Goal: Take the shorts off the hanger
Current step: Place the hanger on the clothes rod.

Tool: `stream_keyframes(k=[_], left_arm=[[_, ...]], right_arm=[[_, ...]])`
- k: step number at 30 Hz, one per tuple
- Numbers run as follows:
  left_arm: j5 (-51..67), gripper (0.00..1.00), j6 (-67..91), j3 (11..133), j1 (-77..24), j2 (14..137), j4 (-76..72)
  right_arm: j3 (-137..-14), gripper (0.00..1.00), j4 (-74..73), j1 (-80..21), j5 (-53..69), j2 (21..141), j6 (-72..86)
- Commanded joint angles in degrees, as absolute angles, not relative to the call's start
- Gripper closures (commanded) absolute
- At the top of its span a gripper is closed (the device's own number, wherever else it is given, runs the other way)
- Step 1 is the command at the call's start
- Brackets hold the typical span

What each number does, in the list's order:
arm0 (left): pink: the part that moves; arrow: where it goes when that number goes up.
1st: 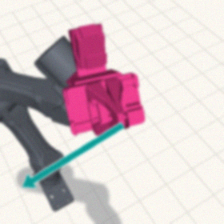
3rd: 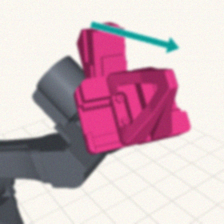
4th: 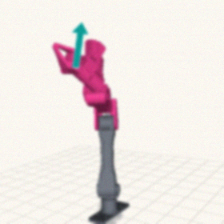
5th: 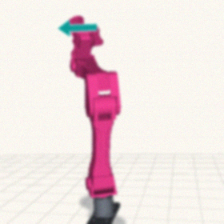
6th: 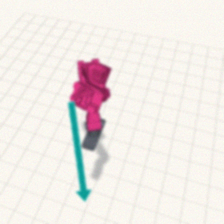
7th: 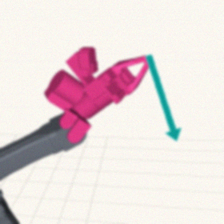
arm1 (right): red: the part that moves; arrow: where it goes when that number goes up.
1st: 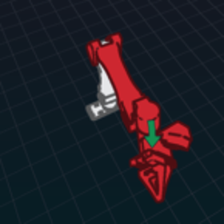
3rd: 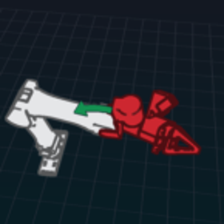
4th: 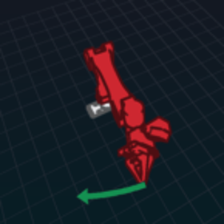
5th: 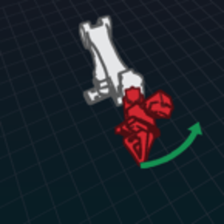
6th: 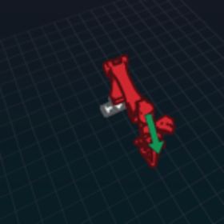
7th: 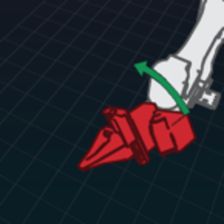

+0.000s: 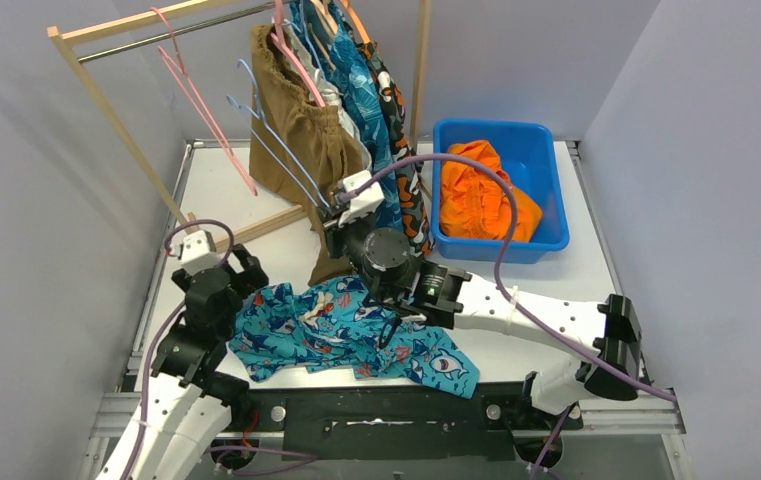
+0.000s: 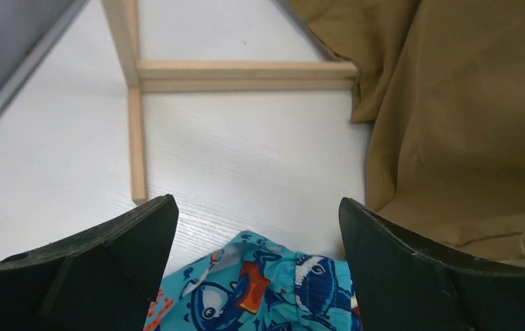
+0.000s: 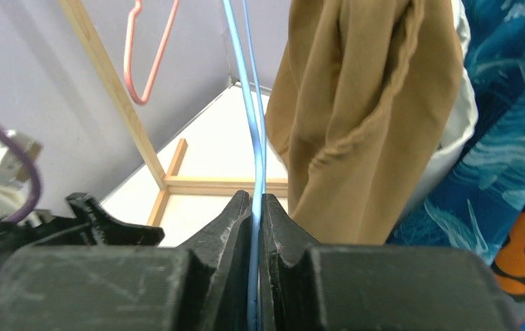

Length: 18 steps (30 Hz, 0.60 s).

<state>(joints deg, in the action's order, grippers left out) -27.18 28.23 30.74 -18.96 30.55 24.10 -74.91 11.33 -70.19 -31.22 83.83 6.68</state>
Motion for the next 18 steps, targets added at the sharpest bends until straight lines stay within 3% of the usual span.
stream_keyframes(k=[1,18], left_arm=[[-39.29,0.12,28.20,32.03,-18.39,24.81,21.11],[-37.41,0.12,27.16,31.20,-18.37,19.74,21.99]], right_arm=[[-82.29,1.00,12.84,-69.56,-30.24,86.99,7.71],[-114.02,1.00,-0.66,-65.96,-28.33,104.94,8.35]])
